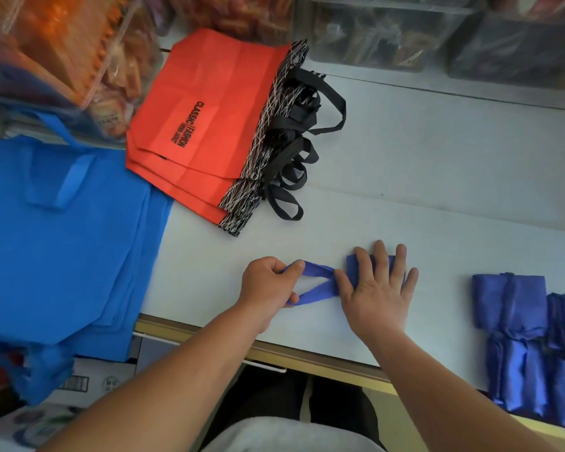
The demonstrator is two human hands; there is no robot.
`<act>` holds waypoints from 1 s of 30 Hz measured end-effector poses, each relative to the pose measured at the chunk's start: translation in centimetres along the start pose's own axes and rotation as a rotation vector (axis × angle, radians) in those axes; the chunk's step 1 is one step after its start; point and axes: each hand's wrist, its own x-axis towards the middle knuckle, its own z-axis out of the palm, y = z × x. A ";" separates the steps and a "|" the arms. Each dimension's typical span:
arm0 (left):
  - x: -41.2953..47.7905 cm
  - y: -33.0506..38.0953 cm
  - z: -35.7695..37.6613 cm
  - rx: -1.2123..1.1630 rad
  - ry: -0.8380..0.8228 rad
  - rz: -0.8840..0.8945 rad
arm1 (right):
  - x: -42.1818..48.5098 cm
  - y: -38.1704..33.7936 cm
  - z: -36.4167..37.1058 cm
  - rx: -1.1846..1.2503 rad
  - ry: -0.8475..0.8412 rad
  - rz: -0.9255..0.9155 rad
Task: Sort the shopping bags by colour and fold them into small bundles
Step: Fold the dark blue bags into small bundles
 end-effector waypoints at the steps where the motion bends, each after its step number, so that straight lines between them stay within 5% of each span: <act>1: 0.3 -0.1 0.3 -0.007 0.048 0.011 | 0.1 0.2 0.1 -0.004 0.006 -0.012; 4: 1.2 -0.4 -0.4 0.208 0.148 0.308 | 0.6 0.7 0.2 -0.022 0.035 -0.059; 6: 1.2 -0.6 -1.7 0.494 0.159 0.776 | 1.0 1.1 0.1 -0.048 0.046 -0.093; 8: 1.1 -0.6 -2.9 0.756 -0.005 1.263 | 1.4 1.5 0.1 -0.071 0.038 -0.130; 10: 1.6 -1.3 -3.3 1.036 -0.190 1.442 | 1.8 2.0 -0.1 -0.091 0.033 -0.171; 13: 2.9 -1.9 -3.9 1.227 -0.333 1.253 | 2.7 2.9 -0.6 -0.093 0.047 -0.245; 24: 3.7 0.5 -3.6 1.093 -0.535 1.000 | 4.3 3.8 -1.9 -0.054 -0.017 -0.292; 30: -0.4 1.7 -3.2 0.810 -0.571 1.008 | 4.1 3.7 -2.4 -0.030 -0.069 -0.282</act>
